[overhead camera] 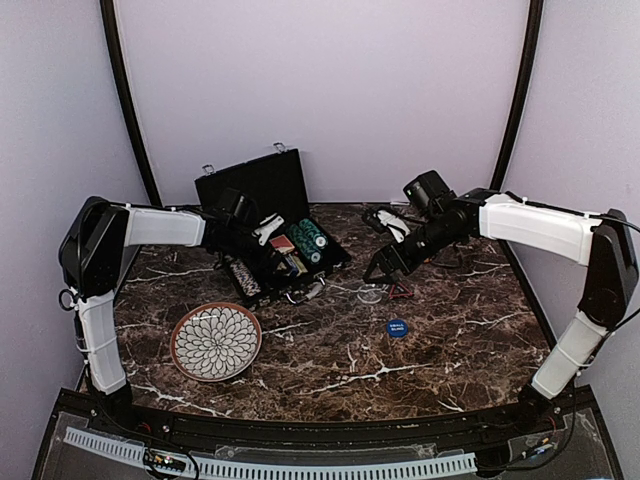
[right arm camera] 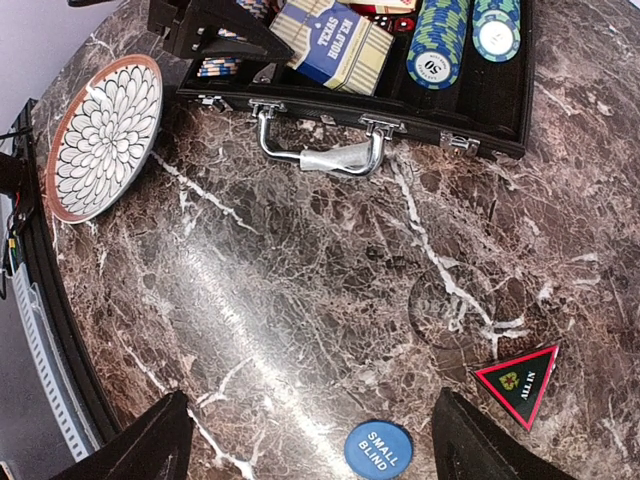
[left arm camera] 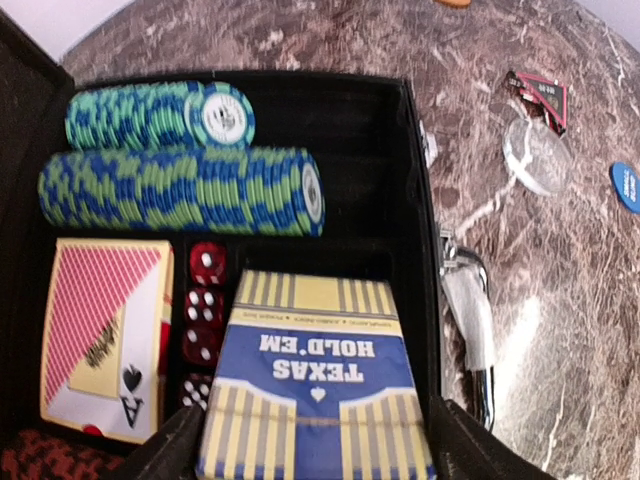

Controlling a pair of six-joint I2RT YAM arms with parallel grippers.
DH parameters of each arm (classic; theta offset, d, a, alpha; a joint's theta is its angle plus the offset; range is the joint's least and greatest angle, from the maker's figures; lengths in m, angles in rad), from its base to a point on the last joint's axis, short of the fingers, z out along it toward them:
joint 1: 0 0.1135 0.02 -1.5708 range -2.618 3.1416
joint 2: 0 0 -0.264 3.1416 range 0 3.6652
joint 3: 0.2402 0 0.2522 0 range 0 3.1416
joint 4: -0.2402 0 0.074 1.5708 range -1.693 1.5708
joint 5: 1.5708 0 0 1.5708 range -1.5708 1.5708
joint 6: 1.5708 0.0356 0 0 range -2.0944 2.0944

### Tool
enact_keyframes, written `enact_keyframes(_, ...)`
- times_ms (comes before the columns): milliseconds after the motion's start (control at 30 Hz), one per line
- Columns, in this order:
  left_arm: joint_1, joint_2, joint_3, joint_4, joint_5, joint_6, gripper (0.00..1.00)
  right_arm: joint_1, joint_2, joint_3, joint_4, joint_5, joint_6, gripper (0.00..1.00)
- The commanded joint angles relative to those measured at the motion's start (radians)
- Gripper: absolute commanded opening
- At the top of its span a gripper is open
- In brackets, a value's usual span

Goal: Pack up texas hold em set
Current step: Place the poker case in the slot, then adjust the poker case in the slot.

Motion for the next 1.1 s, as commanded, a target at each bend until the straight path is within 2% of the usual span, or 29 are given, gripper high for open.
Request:
enact_keyframes(0, -0.011, -0.057, -0.020, -0.095, -0.001, -0.015, 0.81, -0.005, 0.004, 0.015, 0.008, -0.014, -0.011, 0.84)
enact_keyframes(100, -0.011, -0.069, -0.024, -0.094, -0.004, -0.019, 0.88, -0.006, 0.002, 0.008, 0.012, -0.014, -0.010, 0.84)
enact_keyframes(233, -0.011, -0.092, -0.017, -0.104, -0.005, -0.029, 0.92, -0.005, 0.001, 0.007, 0.013, -0.016, -0.010, 0.84)
enact_keyframes(367, -0.011, -0.124, -0.015, -0.119, -0.035, -0.059, 0.89, -0.005, 0.000, 0.003, 0.014, -0.015, -0.008, 0.84)
enact_keyframes(600, -0.010, -0.122, 0.033, -0.260, -0.051, -0.158, 0.84, -0.005, 0.002, -0.001, 0.016, -0.014, -0.007, 0.83)
enact_keyframes(733, -0.011, -0.131, 0.020, -0.311, -0.008, -0.224, 0.82, -0.005, 0.000, -0.007, 0.018, -0.011, -0.006, 0.83)
enact_keyframes(933, -0.011, -0.128, -0.020, -0.273, 0.095, -0.309, 0.78, -0.005, 0.013, -0.006, 0.027, -0.019, -0.003, 0.83)
enact_keyframes(1067, -0.012, -0.106, -0.013, -0.259, 0.107, -0.324, 0.77, -0.005, 0.014, -0.004, 0.024, -0.018, -0.001, 0.83)
